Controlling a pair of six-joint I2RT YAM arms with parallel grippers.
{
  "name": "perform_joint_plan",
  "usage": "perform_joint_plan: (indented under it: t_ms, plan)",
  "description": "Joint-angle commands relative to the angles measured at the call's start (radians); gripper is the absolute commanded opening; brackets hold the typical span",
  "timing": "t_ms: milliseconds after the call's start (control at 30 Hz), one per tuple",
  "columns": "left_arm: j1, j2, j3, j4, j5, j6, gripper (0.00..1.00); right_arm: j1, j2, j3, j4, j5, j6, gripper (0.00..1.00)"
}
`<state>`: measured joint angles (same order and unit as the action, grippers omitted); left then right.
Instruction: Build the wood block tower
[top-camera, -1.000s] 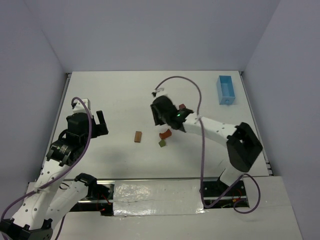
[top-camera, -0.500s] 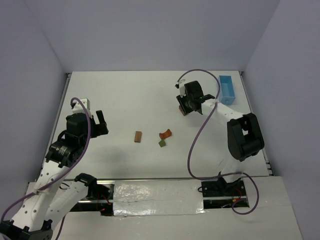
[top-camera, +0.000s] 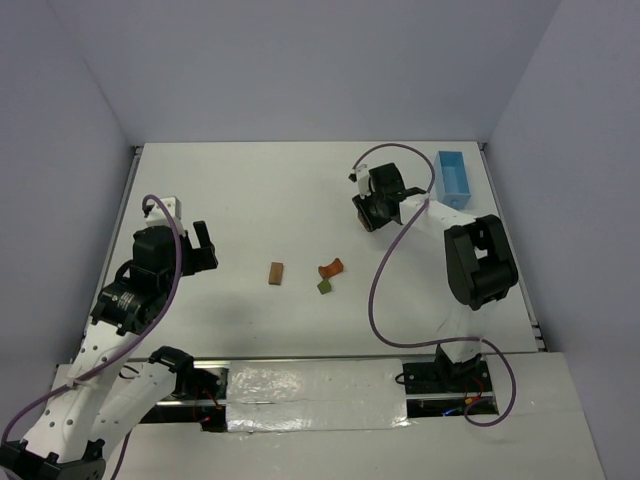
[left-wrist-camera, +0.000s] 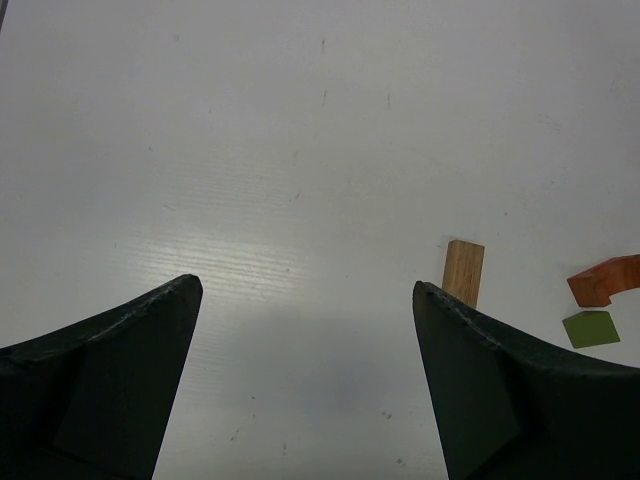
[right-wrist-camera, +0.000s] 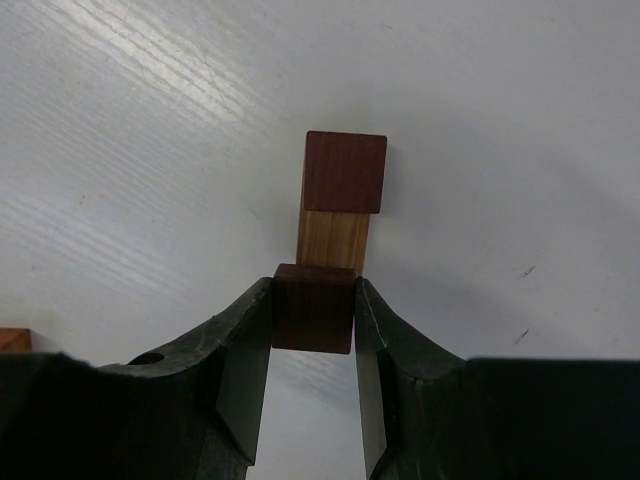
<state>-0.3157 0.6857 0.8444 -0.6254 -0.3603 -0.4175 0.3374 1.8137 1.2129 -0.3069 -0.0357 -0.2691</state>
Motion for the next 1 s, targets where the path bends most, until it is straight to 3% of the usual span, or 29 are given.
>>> perform_joint_plan:
  t_ms: [0, 967]
  plan:
    - [0.001, -0.005, 0.008, 0.039, 0.014, 0.02, 0.99, -0.009, 0.016, 0.062, 0.022, 0.0, -0.021, 0.25]
    - [0.0, 0.014, 0.005, 0.047, 0.041, 0.034, 0.99, -0.031, 0.101, 0.122, 0.0, -0.038, -0.022, 0.41]
